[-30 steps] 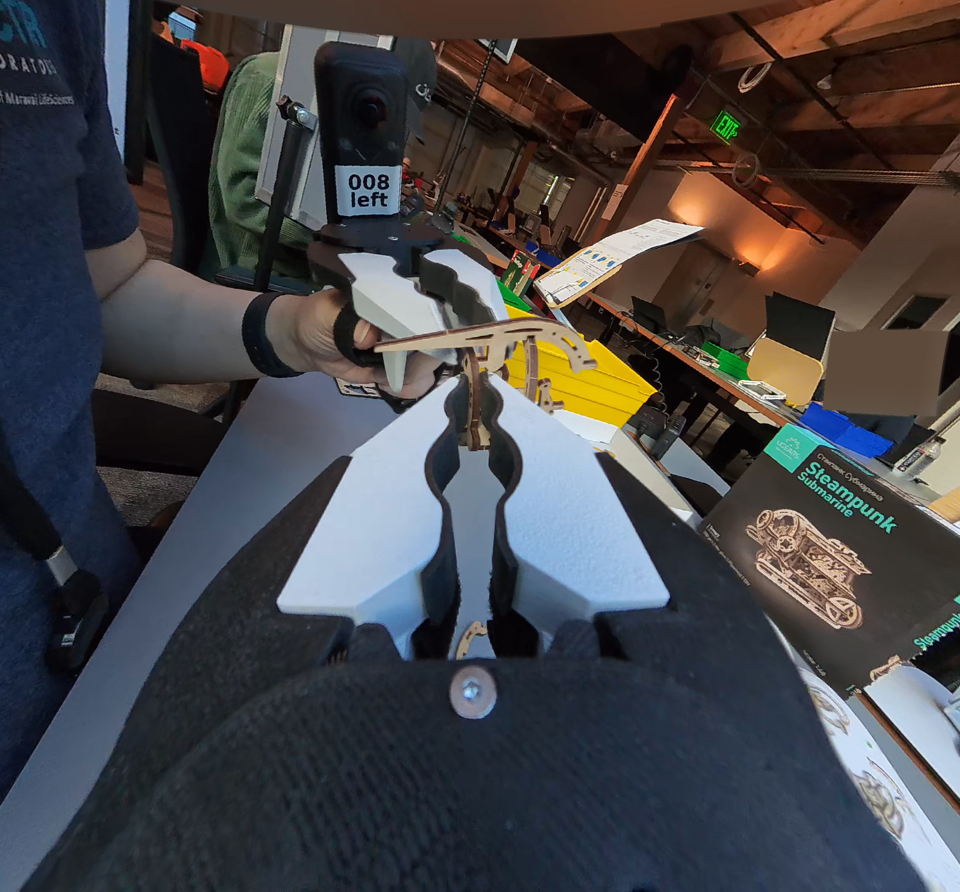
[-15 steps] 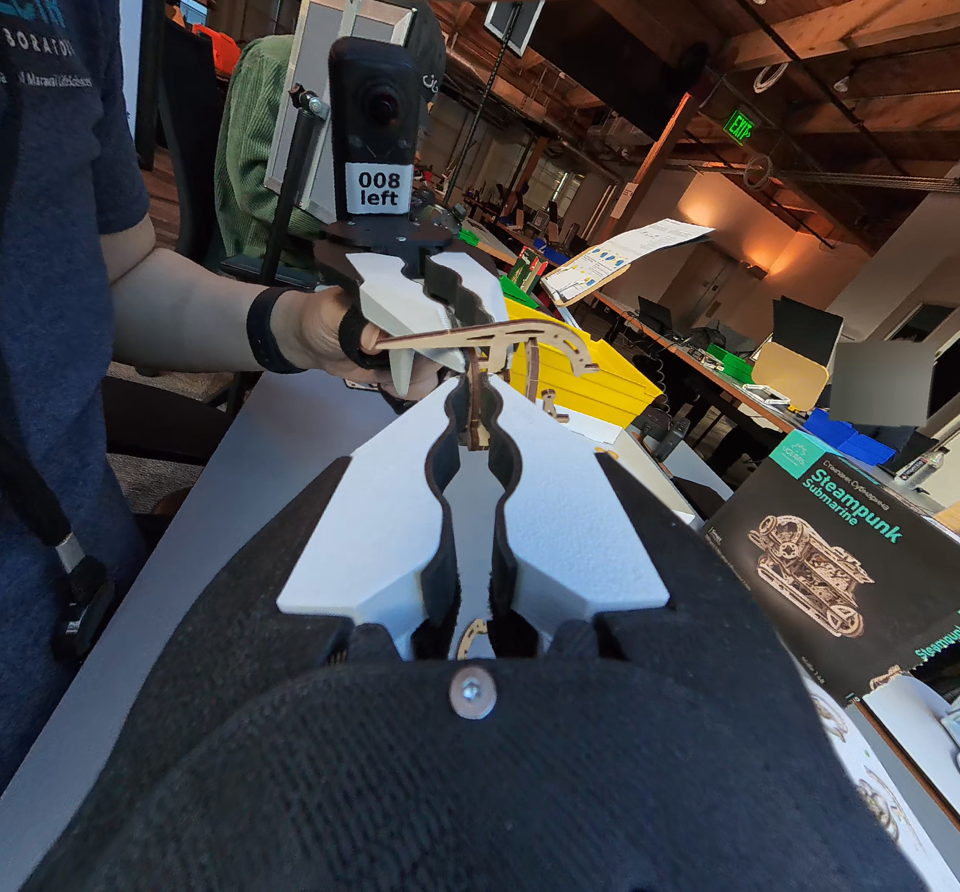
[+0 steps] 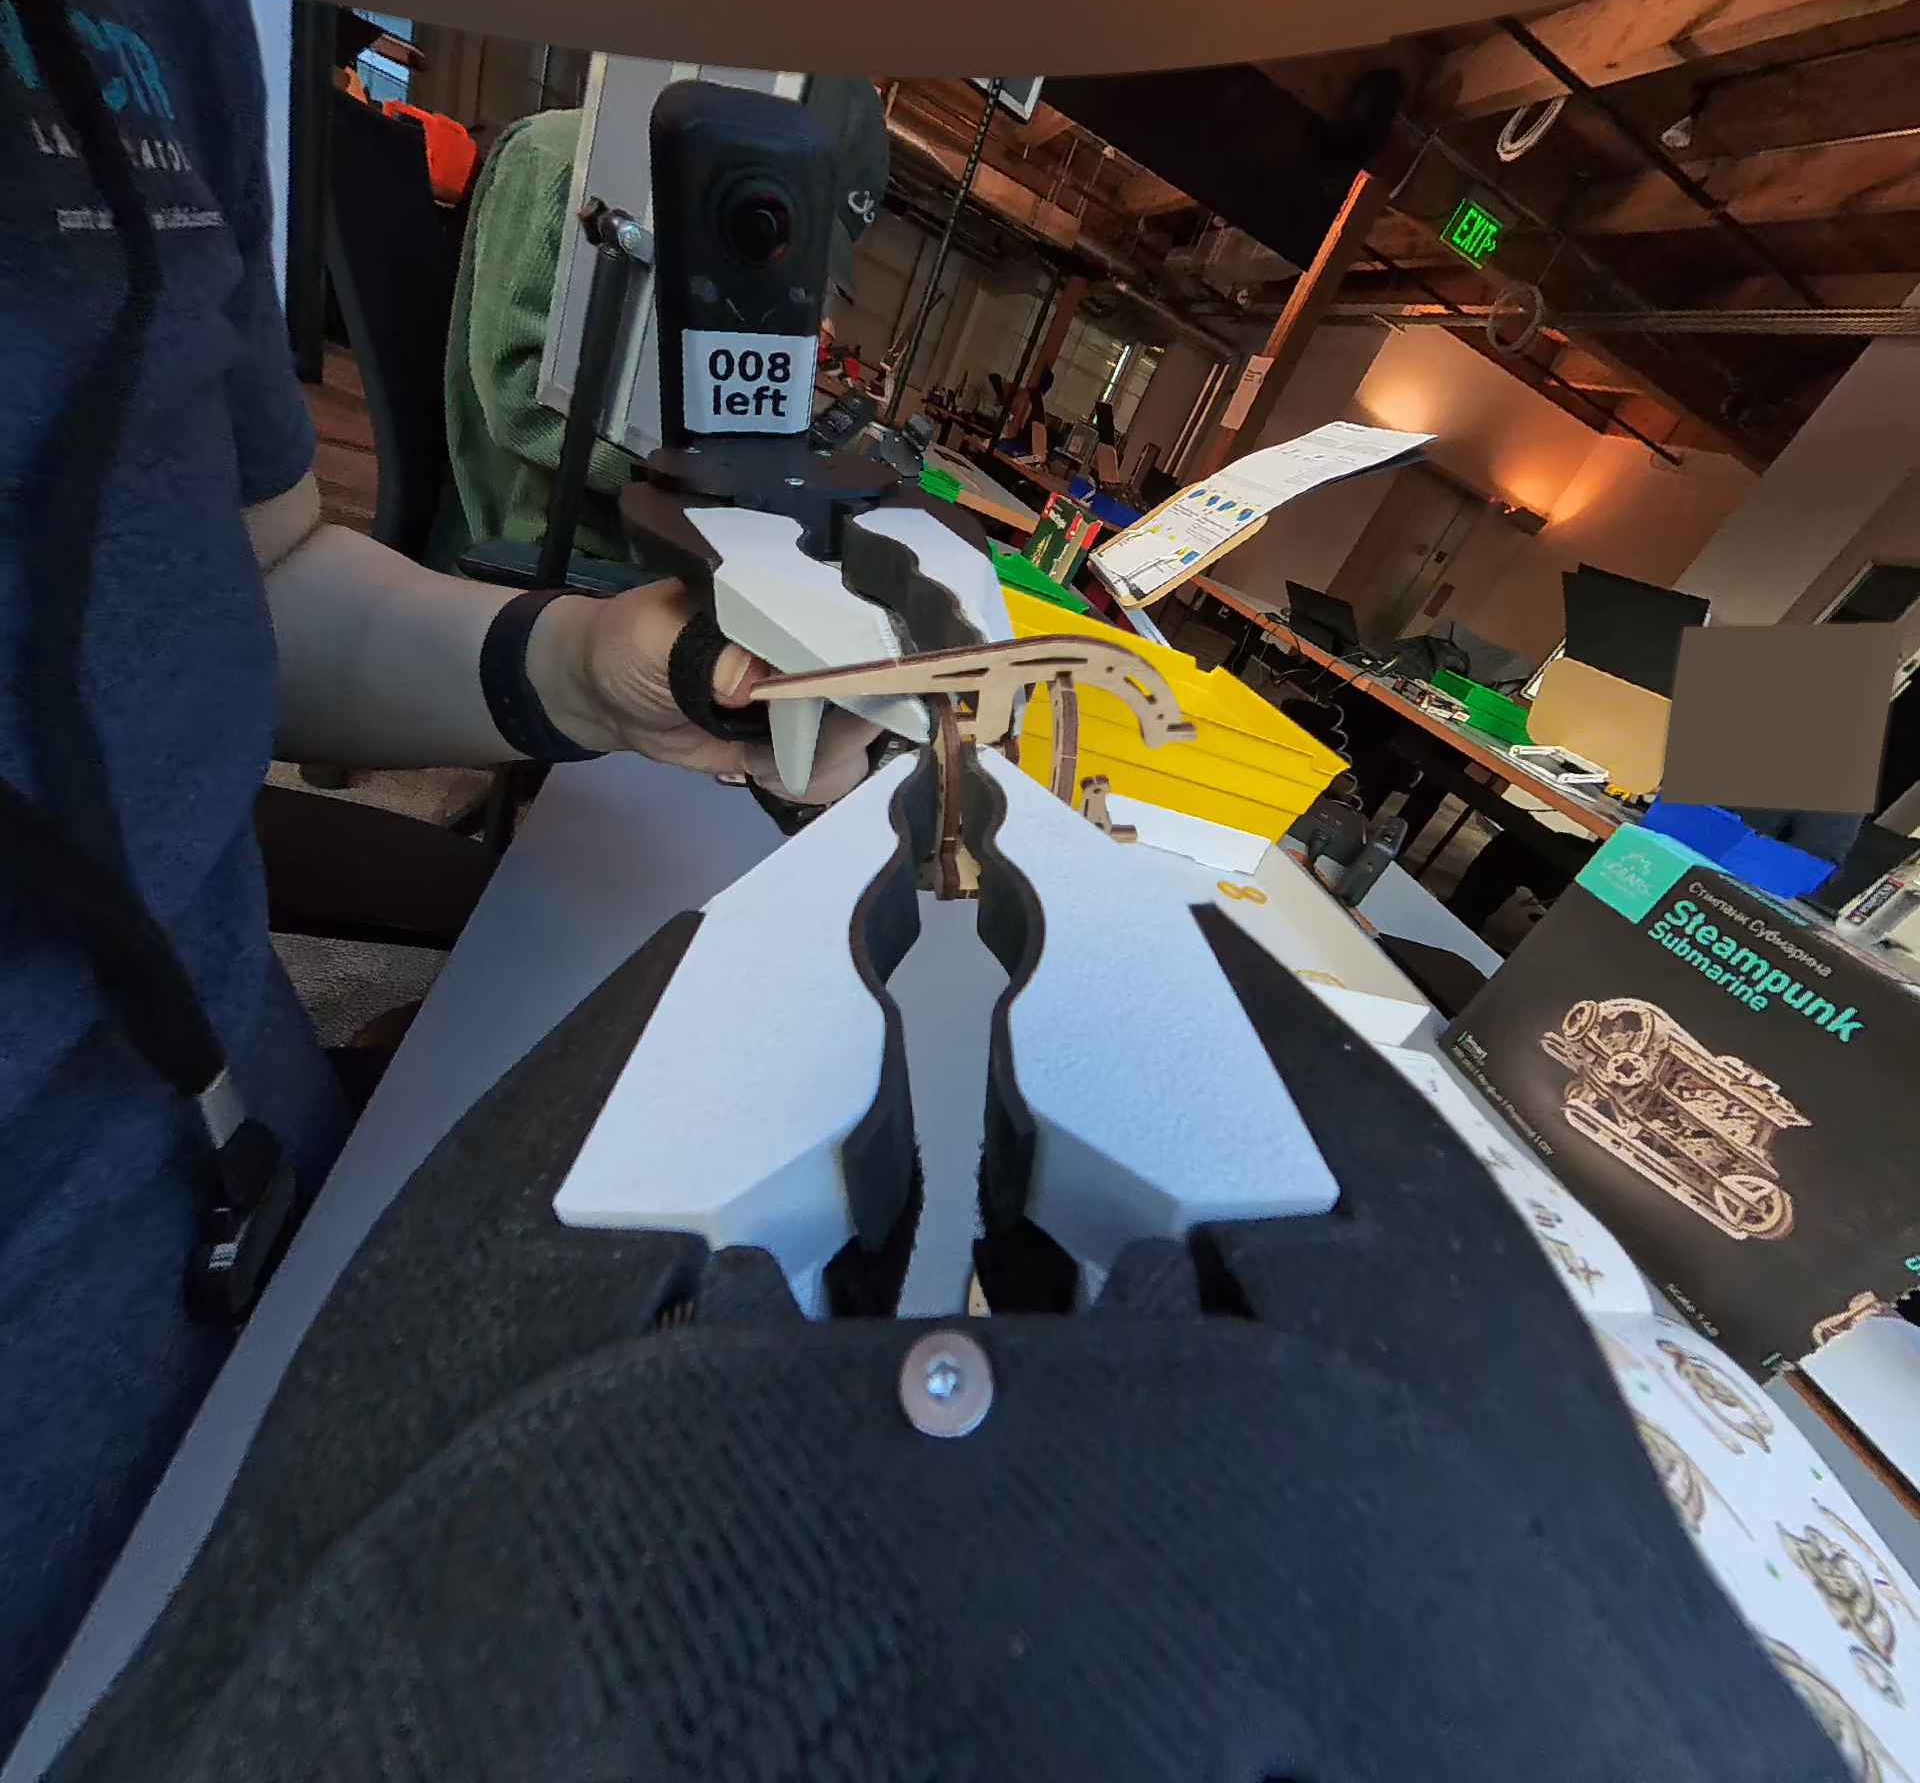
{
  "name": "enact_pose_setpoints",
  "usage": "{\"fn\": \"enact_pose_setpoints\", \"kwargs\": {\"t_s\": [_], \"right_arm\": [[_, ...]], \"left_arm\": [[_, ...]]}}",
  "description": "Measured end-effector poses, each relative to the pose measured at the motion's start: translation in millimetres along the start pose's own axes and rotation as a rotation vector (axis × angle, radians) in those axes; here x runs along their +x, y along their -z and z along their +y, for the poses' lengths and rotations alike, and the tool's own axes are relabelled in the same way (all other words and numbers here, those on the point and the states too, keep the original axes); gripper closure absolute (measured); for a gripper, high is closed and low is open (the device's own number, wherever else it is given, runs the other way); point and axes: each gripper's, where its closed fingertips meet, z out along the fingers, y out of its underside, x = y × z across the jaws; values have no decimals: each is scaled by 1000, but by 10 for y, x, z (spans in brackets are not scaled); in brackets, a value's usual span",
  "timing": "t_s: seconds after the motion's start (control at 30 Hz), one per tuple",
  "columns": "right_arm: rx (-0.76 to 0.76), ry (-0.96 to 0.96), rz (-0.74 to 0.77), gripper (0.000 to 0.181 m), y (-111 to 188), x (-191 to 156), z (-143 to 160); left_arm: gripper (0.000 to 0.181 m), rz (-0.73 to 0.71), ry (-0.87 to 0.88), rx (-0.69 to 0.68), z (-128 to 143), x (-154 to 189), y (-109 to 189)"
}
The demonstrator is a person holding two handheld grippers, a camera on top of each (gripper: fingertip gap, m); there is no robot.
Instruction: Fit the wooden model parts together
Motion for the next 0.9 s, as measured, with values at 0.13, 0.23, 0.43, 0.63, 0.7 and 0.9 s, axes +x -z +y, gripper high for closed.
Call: {"fn": "enact_pose_setpoints", "kwargs": {"t_s": [0.13, 0.23, 0.43, 0.63, 0.7, 0.9], "right_arm": [[-7, -38, -19, 179, 104, -201, 97], [-44, -73, -23, 179, 169, -268, 255], [-21, -148, -26, 179, 237, -231, 327], [-13, -157, -37, 180, 255, -184, 356], [-12, -152, -46, 180, 253, -185, 348], [-12, -135, -64, 180, 229, -187, 309]], "left_arm": [[170, -10, -54, 20, 115, 213, -14], [170, 4, -4, -8, 277, 281, -50], [168, 47, 117, 11, 309, 229, -69], [168, 75, 156, 2, 330, 201, -104], [169, 86, 166, 3, 322, 206, -111], [169, 101, 181, 28, 274, 224, -124]]}}
